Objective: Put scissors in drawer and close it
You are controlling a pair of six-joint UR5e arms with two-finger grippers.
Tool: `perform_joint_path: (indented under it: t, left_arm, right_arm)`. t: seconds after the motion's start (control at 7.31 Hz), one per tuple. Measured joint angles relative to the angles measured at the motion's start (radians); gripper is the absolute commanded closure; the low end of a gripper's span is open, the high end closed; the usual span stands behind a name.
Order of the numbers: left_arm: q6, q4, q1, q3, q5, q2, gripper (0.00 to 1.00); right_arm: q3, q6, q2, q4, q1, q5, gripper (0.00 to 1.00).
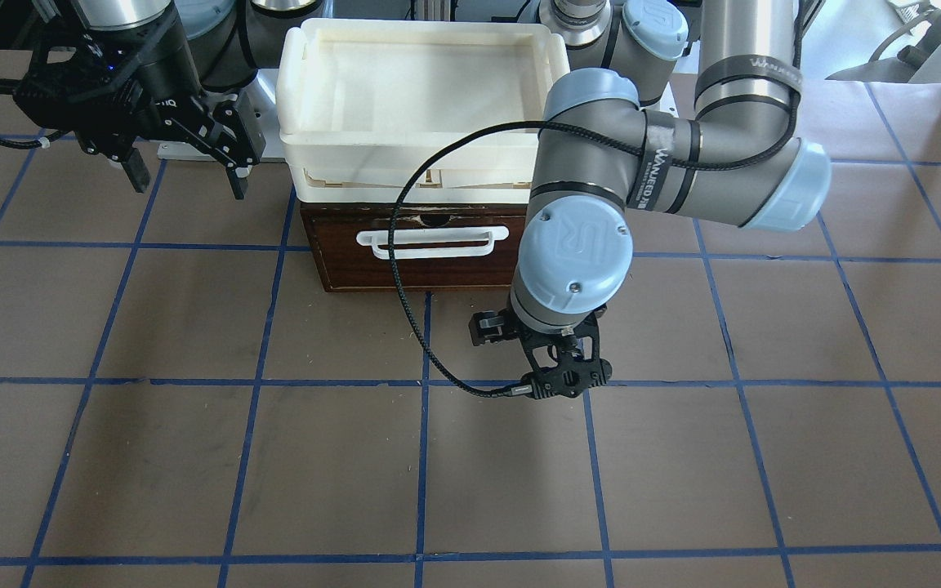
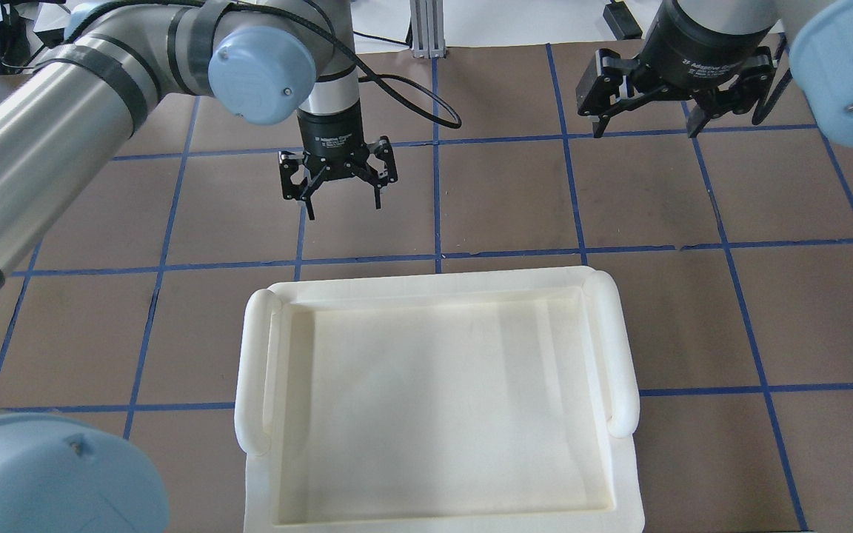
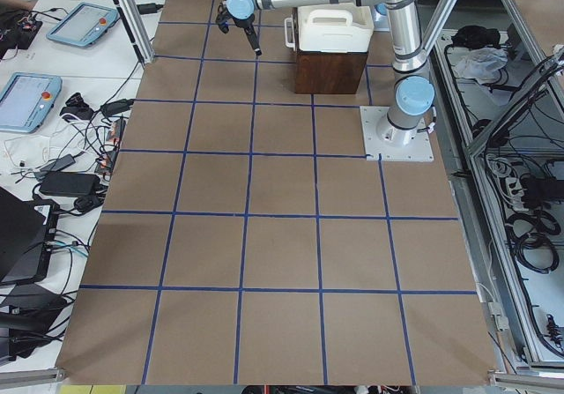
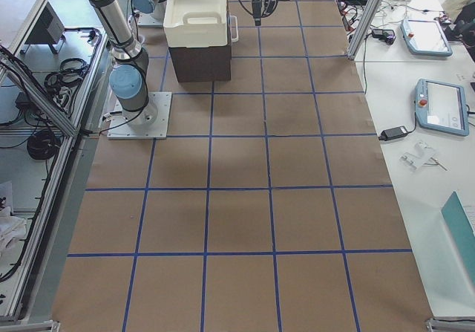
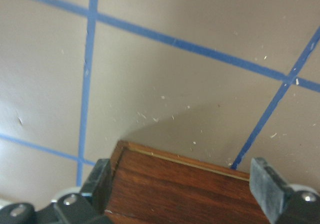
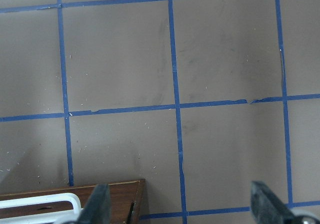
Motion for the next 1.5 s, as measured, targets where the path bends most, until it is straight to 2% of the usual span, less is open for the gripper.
perform_joint_path:
  t: [0.55,0.96,1.5]
  left_arm:
    - [0.336,0.107,0.149,0.036,0.038,0.146,0.0]
    - [0.422,0.108,0.217,-0.01,0.038,0.248,0.0]
    - [0.45,0.116,0.23,-0.111,0.017,0.332,0.0]
  right_arm:
    - [0.001,0.0,0.0,0.0,0.0,0.0,0.0]
    - [0.001,0.0,-0.001,0.001,0.0,0.0,0.0]
    - [0.002,0.0,-0.001,0.001,0.0,0.001,0.0]
